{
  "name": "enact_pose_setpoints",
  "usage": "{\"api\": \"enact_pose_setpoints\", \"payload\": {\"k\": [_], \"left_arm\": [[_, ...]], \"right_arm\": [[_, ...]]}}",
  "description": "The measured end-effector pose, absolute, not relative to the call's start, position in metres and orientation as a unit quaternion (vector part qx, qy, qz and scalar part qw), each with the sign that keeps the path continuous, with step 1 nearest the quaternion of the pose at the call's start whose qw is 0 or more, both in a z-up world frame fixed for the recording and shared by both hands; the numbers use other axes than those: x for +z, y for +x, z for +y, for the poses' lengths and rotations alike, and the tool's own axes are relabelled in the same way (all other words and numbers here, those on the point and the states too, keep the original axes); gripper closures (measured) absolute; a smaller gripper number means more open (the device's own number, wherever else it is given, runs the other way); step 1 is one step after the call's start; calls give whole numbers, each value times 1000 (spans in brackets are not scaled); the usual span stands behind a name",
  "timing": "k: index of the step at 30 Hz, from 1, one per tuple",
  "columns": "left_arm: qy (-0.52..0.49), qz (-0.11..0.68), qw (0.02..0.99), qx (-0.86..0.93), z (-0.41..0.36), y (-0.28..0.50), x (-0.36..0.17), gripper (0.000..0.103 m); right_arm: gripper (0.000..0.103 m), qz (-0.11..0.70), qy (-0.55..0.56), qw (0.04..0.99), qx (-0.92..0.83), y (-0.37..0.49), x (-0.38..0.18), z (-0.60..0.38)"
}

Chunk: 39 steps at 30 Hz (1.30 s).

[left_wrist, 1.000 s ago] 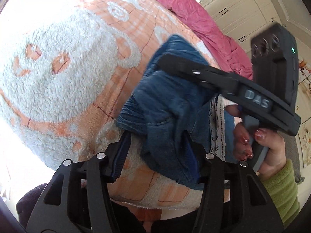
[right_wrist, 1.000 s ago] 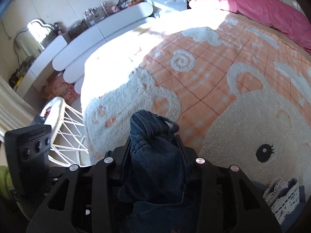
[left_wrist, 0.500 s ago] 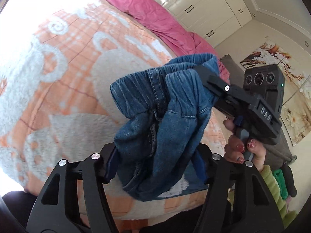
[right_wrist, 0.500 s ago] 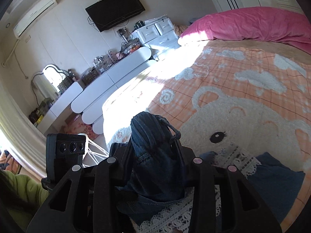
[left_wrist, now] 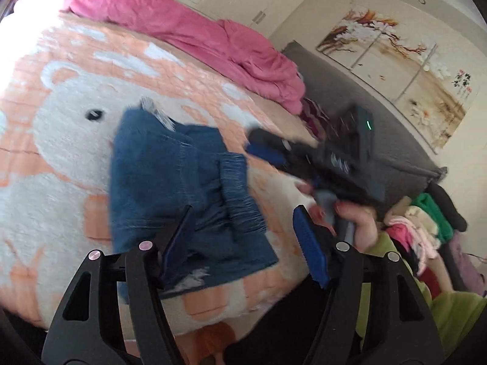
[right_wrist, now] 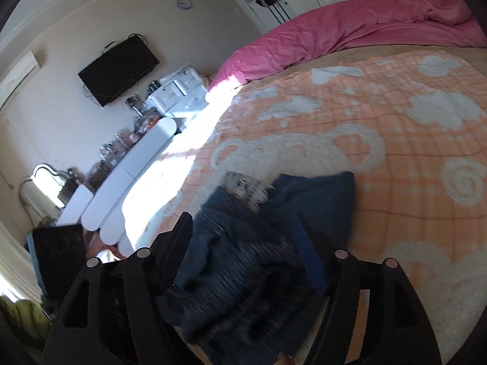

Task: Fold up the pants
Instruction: 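Lift the waistband end with the right gripper while the left gripper holds, folding it over, then open both grippers and release the folded waistband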

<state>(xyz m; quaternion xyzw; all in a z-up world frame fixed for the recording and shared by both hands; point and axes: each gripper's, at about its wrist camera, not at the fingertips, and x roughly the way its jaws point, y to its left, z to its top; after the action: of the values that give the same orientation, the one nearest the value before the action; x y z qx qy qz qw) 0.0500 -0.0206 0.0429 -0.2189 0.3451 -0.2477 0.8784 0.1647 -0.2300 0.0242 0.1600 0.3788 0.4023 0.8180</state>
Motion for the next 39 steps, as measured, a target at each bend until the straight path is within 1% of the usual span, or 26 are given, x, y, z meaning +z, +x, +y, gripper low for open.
{"api": "enact_pose_setpoints", "payload": {"k": [2,4,6,9,12,14,17,19,21,24,26,33,37,39], "left_arm": [[-195,347,895,-201,-16,53,48,45],[-173,355,904,-163,-17,55,50,48],[-137,372,907,-140,-28,60,44,58],[-70,409,903,-114,-31,68,26,59],[-18,412,906,-96,-33,67,14,59],[-9,411,906,-95,-33,67,11,59],[-26,407,907,-103,-31,66,9,59],[-39,406,907,-106,-33,59,12,57],[-39,401,909,-105,-35,57,19,47],[-48,399,910,-106,-38,56,25,43],[-47,396,912,-101,-38,53,32,39],[-52,388,915,-96,-32,50,44,35],[-62,387,915,-92,-26,51,48,33],[-66,388,915,-86,-23,53,47,30]], "right_arm": [[36,382,184,815,395,159,20,-234],[36,383,169,825,379,157,25,-223],[36,378,141,831,382,151,31,-208],[34,405,56,845,345,142,23,-186],[32,421,-10,848,322,134,2,-174],[32,420,-15,849,320,134,-4,-173],[32,415,19,849,327,131,-1,-187],[32,397,32,857,326,125,9,-196],[32,376,39,869,321,117,20,-206],[32,349,41,879,322,100,31,-216],[29,336,33,883,327,85,36,-219],[29,301,-7,885,354,38,39,-212],[29,304,-52,885,349,24,31,-203],[29,311,-64,882,347,21,25,-198]]}}
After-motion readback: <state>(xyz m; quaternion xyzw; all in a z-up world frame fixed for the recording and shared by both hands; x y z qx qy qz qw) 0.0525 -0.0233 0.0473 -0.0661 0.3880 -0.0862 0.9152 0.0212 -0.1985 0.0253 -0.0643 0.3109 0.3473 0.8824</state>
